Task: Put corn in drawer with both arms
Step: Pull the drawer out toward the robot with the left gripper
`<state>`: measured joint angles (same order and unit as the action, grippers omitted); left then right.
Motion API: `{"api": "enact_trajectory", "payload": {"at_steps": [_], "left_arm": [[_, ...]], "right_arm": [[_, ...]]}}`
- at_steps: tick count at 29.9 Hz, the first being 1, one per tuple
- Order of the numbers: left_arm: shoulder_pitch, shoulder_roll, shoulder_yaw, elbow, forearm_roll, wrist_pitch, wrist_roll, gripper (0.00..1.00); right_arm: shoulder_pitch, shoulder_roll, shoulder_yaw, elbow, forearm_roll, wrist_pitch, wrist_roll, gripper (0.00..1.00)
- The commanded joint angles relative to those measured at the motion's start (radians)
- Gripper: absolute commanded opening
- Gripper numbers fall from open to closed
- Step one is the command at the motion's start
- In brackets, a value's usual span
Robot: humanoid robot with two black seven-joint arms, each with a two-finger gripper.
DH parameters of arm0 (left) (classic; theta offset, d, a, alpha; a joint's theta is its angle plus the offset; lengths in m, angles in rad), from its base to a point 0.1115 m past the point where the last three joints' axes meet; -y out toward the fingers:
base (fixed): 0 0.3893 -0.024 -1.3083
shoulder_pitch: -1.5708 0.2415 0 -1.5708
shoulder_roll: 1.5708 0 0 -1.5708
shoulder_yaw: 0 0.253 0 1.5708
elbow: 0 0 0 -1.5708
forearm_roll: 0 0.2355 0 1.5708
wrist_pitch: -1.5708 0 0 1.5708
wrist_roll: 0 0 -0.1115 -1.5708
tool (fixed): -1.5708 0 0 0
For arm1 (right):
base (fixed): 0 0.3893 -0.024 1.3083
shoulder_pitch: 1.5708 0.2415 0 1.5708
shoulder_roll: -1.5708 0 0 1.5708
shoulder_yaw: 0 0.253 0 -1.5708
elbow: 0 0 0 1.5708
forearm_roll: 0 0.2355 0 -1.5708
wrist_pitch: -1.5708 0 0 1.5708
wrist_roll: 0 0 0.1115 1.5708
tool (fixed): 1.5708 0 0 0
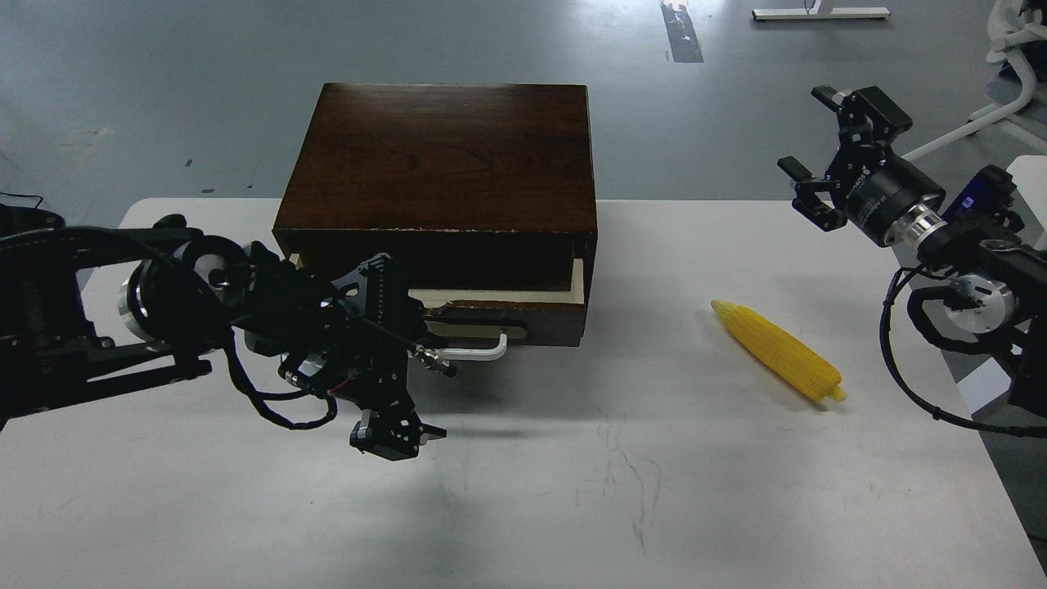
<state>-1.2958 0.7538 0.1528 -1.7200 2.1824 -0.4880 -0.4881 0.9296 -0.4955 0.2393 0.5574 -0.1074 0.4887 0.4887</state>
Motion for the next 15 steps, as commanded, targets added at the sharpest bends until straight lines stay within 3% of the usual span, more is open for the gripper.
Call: {"api": "enact_trajectory", "payload": {"at_steps": [1,15], "left_arm": [[0.0,0.015,0.01,-0.023,-0.001,-0.001,-0.001,0.99],[0.009,0.047,0.01,-0.044,-0.001,-0.001,-0.001,0.99]], "right_arm": [[0.0,0.0,0.0,-0.001,0.0,0.0,0.0,1.0],[0.0,0.0,0.0,-0.001,0.0,0.0,0.0,1.0]]}}
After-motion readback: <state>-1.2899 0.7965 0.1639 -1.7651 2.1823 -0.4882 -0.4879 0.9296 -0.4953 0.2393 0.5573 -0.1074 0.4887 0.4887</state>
